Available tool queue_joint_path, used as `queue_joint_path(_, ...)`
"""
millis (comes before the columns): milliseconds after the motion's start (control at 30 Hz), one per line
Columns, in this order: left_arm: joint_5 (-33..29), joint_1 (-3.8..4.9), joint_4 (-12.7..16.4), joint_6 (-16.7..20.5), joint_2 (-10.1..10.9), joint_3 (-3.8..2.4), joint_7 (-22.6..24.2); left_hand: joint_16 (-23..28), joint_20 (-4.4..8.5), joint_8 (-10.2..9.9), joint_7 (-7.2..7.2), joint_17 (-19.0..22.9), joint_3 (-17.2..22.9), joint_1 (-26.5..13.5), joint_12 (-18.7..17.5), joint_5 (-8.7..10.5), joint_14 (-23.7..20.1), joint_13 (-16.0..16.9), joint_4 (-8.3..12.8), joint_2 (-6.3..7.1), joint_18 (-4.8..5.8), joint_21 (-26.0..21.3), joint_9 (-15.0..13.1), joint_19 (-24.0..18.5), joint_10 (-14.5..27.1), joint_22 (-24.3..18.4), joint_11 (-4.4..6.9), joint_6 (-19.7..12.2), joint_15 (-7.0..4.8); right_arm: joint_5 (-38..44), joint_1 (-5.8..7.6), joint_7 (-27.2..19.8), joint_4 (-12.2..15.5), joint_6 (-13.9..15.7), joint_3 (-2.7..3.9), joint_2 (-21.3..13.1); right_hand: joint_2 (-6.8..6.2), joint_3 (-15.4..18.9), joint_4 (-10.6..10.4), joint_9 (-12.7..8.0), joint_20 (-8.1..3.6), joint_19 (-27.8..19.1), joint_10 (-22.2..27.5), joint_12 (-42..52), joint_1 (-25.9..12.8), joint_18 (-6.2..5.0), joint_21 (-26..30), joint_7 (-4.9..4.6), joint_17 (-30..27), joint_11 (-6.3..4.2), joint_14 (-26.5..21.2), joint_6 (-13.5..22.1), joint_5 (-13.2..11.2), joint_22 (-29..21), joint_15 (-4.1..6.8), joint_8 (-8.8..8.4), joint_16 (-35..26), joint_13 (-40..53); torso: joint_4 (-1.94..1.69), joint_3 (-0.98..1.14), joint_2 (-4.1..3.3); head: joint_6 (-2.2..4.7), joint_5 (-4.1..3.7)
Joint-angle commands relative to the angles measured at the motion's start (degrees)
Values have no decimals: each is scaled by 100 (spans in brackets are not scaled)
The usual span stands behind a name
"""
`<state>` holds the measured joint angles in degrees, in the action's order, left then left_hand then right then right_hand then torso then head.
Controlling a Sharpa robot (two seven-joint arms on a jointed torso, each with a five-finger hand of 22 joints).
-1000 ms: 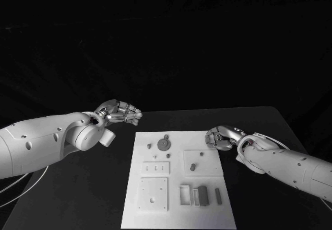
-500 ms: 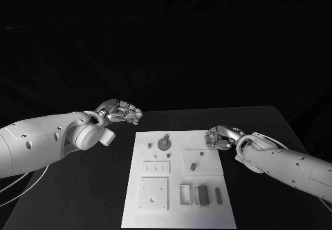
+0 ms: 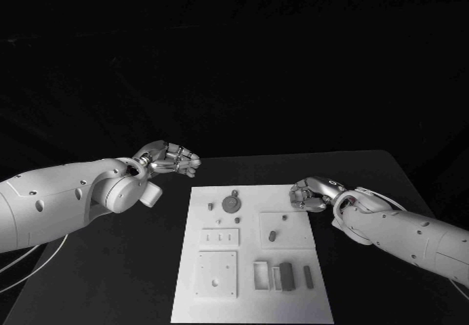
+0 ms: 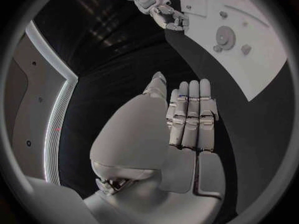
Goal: Assemble the parts on the task board
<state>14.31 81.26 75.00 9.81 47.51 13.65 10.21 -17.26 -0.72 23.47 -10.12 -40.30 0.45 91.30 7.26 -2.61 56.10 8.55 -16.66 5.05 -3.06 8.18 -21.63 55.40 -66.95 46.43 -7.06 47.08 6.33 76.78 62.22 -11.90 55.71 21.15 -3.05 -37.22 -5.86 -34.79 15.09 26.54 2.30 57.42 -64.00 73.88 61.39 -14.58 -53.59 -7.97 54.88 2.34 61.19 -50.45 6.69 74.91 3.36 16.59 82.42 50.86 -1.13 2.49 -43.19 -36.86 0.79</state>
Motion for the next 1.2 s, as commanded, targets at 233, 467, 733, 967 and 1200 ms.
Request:
queue_joint_path(233, 10, 4, 18, -29, -8, -4, 26, 24, 3, -28, -12, -11, -27, 34, -29, -20, 30, 9, -7, 12, -97, -23, 10, 33, 6, 9, -8, -2, 8, 71, -2, -11, -21, 34, 0, 5, 366, -57, -47, 43, -25, 15, -5, 21, 32, -42, -1, -14, -14, -62, 5, -155, -90, 64, 75, 53, 36, -10, -4, -3, -3, 0, -19)
queue_joint_path(467, 10, 4, 9, 8, -14, -4, 54, 34, 4, -49, 3, -27, -30, 45, -65, -20, 34, 1, -4, 24, -98, -27, 21, 38, 52, 16, -15, -37, 6, 80, -2, -15, -19, 100, 0, 11, 478, -68, -37, 81, -20, -2, -8, 16, 21, -42, -2, 23, -14, -96, -8, -256, -91, 71, 101, 102, 39, -7, -7, -1, 1, 3, -28)
queue_joint_path(733, 10, 4, 13, 49, -15, -4, 36, 42, 4, -56, 13, -39, -30, 48, -82, -20, 37, -1, -5, 24, -99, -32, 25, 38, 67, 20, -17, -48, 6, 81, -2, -18, 15, 154, 0, 9, 491, -62, -15, 119, -16, -13, -7, 9, 0, -42, -5, 60, -15, -132, -15, -354, -90, 76, 129, 150, 43, -3, 0, -2, -1, 11, -30)
queue_joint_path(967, 495, 4, 49, 571, -24, -3, -365, -60, 89, 9, 35, -162, -35, -535, -13, -48, 258, 59, -12, 108, -133, 81, 5, 237, -109, 111, 42, 107, -89, 319, 0, 712, 406, 401, 0, -85, 443, -37, -45, 131, -11, -10, 0, -5, -66, -42, -5, 70, -20, -142, -21, -355, -120, 74, 147, 143, 39, -3, 7, 2, 6, 49, -16)
queue_joint_path(1200, 852, 5, -79, 164, -127, -7, -936, -387, 362, 65, 167, -725, 105, -1807, 180, -25, 725, 357, -27, 151, -117, 454, -59, 631, -496, 489, 247, 446, -361, 551, 177, 1237, 908, 380, 3, -179, 422, -40, -71, 135, -13, -5, 5, -13, -86, -42, -4, 71, -23, -145, -21, -349, -154, 70, 152, 135, 37, -4, 9, -2, 4, 98, -11)
